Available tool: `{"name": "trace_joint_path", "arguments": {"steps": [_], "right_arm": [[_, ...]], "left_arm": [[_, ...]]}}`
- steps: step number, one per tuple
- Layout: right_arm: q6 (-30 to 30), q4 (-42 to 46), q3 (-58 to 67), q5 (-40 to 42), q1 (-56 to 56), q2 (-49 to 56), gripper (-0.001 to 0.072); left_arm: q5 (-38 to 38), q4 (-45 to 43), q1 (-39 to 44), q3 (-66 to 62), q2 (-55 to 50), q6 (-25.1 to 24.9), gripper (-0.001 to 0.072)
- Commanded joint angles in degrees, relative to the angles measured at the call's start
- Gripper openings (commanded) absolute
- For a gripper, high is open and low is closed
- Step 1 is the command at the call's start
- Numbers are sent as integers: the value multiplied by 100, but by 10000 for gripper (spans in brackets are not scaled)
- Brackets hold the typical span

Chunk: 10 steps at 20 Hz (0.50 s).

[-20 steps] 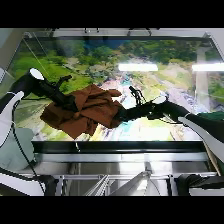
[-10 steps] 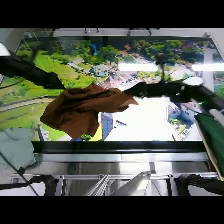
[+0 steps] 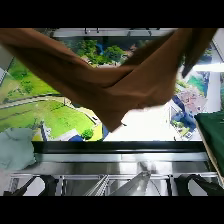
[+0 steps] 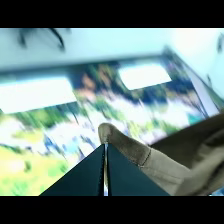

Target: Fold the shirts.

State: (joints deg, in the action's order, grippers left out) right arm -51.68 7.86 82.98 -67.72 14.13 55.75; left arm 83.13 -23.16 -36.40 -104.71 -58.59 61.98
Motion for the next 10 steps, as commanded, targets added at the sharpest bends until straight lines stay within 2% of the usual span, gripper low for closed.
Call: {"name": "trace_joint_path", "arguments": {"steps": [1,4,7,10], "right_arm": [[-116,103,857,133,205,-42,22],[-479,815,855,122,70,643,23],[-498,1460,846,79,-376,1751,23],[-496,1574,846,175,-883,2931,25]], "left_arm": [[-205,516,-883,13,595,-66,23],[94,396,-378,1073,479,-352,24],[-76,-1025,503,2249,105,-407,23],[-761,-2096,1137,3108,-505,-407,21]]}}
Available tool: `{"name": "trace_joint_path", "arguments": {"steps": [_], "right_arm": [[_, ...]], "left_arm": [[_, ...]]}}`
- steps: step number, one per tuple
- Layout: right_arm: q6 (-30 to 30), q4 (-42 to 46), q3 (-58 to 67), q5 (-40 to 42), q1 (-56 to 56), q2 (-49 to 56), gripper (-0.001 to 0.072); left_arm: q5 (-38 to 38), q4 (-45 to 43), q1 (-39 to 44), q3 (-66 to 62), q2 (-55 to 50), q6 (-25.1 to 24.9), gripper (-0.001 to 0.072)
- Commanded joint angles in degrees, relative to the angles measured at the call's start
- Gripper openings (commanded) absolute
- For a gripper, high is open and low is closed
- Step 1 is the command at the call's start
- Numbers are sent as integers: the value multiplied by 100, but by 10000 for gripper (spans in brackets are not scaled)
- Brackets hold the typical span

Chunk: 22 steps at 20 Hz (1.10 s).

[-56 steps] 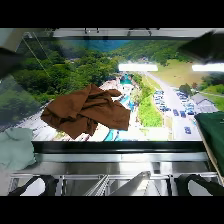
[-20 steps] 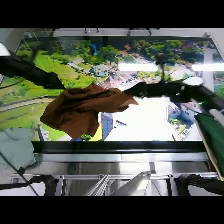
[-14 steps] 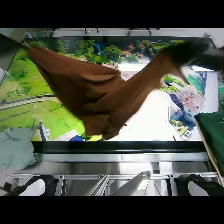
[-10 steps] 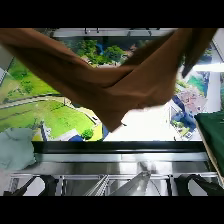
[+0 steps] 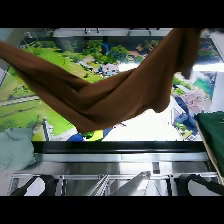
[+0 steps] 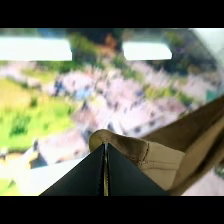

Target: Fold the shirts.

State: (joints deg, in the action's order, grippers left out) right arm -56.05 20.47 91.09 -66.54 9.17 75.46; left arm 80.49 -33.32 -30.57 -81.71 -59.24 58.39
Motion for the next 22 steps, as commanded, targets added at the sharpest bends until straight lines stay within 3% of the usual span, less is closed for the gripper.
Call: {"name": "trace_joint_path", "arguments": {"steps": [1,2,3,6,8,10,15,16,17,19,22], "right_arm": [[-68,308,35,125,-452,1283,138],[-166,269,35,120,-435,1504,408],[-319,275,35,0,-321,1602,468],[-535,295,35,-1119,435,1545,460],[-791,470,-22,-2330,1021,1502,362],[-1001,927,-619,-2874,1362,1261,365],[-833,1971,-3458,-1657,1569,133,369],[-835,1923,-4019,-1360,1526,-24,410],[-833,1915,-4531,-1019,1427,-136,520],[-743,1661,-5309,-391,1121,-197,533],[-308,562,-5917,352,223,-70,533]], "left_arm": [[-706,-1060,577,918,-678,-50,97],[-863,-1032,573,903,-920,-44,383],[-857,-1038,494,743,-1180,-35,720],[-52,-1064,120,-4,-1853,-20,718],[623,-1071,-72,-295,-2229,15,717],[1058,-1080,-122,-223,-2542,17,715],[428,-1945,223,393,-3062,17,698],[317,-2133,367,420,-3215,17,698],[264,-2267,520,380,-3416,17,698],[234,-2328,798,166,-3871,24,699],[262,-2533,1102,-420,-4568,289,698]]}}
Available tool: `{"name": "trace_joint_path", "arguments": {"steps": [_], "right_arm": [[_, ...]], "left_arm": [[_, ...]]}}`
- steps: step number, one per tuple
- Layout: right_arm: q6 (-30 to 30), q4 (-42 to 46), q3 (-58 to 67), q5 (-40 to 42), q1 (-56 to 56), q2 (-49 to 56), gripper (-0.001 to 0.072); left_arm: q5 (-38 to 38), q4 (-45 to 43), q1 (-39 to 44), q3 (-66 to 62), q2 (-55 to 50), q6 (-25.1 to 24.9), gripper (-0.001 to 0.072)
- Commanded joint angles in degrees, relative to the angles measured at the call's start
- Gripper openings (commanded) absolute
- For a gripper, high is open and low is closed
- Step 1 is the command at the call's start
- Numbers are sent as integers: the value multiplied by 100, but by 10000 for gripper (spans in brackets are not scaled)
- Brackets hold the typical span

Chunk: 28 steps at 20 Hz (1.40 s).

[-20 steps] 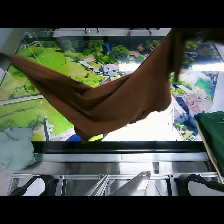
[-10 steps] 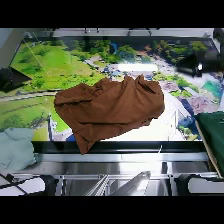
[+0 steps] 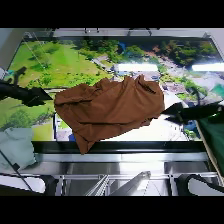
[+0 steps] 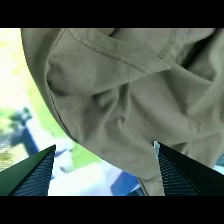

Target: Fold the shirts.

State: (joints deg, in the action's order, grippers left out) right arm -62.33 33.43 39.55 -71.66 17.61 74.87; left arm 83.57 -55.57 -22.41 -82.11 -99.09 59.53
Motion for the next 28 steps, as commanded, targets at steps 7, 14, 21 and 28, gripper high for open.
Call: {"name": "trace_joint_path", "arguments": {"steps": [7,14,21,28], "right_arm": [[815,-2839,-750,2302,-3040,894,520],[1110,-3327,-511,2297,-3097,1060,25],[254,-1561,1276,1816,-1615,1384,24],[-111,-1373,4212,699,-1296,2848,241]], "left_arm": [[256,-632,590,-1843,-1891,492,698],[308,-584,798,-2492,-2225,442,4],[763,-566,474,-999,-1397,503,19],[-66,656,-37,2483,579,348,19]]}}
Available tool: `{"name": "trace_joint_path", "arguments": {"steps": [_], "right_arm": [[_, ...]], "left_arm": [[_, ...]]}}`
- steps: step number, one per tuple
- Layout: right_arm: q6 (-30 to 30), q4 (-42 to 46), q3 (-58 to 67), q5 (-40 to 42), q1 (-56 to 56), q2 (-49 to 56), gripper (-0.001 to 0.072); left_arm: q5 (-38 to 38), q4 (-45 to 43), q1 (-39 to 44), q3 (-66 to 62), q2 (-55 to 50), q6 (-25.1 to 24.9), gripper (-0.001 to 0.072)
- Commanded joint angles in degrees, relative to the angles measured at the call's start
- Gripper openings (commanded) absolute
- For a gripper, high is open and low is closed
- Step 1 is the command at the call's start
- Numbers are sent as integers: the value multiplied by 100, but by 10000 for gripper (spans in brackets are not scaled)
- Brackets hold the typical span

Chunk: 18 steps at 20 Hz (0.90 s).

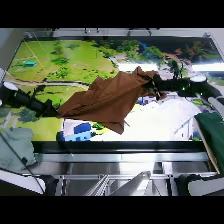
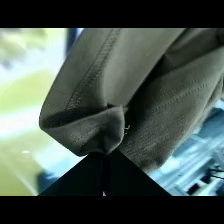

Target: Fold the shirts.

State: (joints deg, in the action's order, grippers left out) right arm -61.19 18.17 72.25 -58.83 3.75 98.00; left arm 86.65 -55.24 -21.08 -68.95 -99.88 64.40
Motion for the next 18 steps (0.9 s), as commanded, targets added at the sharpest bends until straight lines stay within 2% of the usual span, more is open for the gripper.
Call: {"name": "trace_joint_path", "arguments": {"steps": [1,3,6,9,12,14,16,17,18], "right_arm": [[-223,151,1003,-841,120,610,410],[-103,192,1003,-1480,278,619,323],[-151,422,940,-2686,640,601,323],[-157,525,160,-3163,868,243,321],[267,520,-1480,-2992,892,-570,302],[599,511,-2625,-2297,734,-1191,304],[684,498,-3421,-1453,289,-1561,308],[675,498,-3622,-1132,-39,-1609,322],[592,474,-3733,-791,-463,-1602,371]], "left_arm": [[-492,656,-181,1408,804,-197,19],[-625,721,-181,1676,955,-319,19],[-658,734,-179,1818,977,-396,19],[-739,734,-179,1784,977,-396,19],[-721,734,-179,1698,977,-396,20],[-715,748,-179,1694,977,-396,19],[-708,752,-179,1696,977,-393,19],[-710,752,-179,1696,977,-393,20],[-710,752,-179,1696,977,-396,19]]}}
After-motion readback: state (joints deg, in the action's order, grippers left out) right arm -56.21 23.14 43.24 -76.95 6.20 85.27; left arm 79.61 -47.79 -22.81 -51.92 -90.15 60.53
